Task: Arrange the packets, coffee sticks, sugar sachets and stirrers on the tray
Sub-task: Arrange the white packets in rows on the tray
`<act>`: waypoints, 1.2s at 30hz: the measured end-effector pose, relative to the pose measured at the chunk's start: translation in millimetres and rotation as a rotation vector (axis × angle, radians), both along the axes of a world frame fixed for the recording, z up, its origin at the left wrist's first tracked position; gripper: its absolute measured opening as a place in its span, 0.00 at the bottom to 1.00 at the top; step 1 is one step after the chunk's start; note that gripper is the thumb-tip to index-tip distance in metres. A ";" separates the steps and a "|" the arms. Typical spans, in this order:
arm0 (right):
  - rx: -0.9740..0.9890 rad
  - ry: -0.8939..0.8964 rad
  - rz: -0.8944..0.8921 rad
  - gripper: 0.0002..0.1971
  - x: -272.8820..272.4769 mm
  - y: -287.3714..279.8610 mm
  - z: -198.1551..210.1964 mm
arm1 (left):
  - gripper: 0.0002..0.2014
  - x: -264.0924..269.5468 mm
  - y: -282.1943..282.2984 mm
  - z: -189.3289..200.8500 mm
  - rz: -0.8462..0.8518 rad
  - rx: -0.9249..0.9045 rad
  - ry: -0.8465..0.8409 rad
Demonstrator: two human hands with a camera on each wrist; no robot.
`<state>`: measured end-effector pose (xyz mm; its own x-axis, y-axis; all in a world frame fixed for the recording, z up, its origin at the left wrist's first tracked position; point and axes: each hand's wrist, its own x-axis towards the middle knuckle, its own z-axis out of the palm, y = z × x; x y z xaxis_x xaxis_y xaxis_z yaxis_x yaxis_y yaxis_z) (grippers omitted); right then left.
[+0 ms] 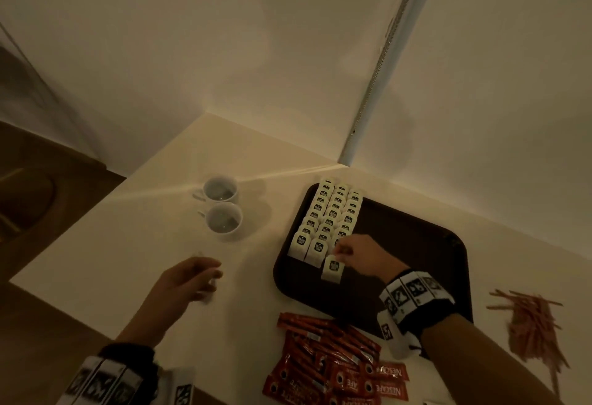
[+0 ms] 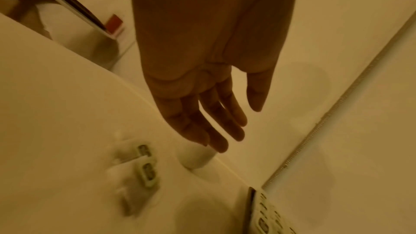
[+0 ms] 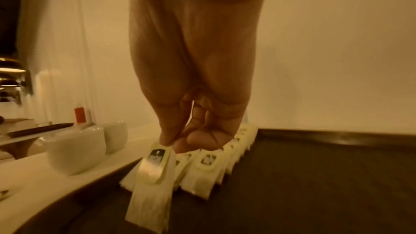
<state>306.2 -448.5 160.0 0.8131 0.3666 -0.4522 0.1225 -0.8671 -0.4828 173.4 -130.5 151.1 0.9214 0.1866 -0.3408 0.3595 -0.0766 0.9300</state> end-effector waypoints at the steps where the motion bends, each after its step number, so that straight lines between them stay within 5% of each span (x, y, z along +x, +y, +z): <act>1: -0.004 0.013 -0.009 0.08 -0.1 -0.7 -7.5 | 0.07 -5.5 5.2 -4.2 0.014 0.007 0.029; 16: 0.016 -0.148 -0.252 0.05 24.0 1.9 -45.0 | 0.09 -24.3 28.6 -5.5 0.068 0.018 0.114; 20: 0.164 -0.271 -0.250 0.03 7.3 17.4 -29.7 | 0.06 -9.6 37.9 -11.5 0.103 0.294 0.066; 27: 0.269 0.024 0.177 0.04 -68.5 57.3 -20.4 | 0.46 31.2 54.5 -47.0 -0.111 0.689 0.313; 31: 0.231 0.107 0.261 0.04 -91.8 62.8 -26.5 | 0.40 43.0 40.4 -56.7 -0.302 0.852 0.383; 36: 0.221 0.102 0.257 0.05 -99.5 63.0 -25.8 | 0.28 47.4 38.5 -65.4 -0.305 0.812 0.362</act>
<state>206.7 -385.5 134.2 0.6364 0.6513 -0.4133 0.2640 -0.6873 -0.6767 220.8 -92.0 85.7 0.8331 0.2610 -0.4876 0.4739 -0.7915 0.3860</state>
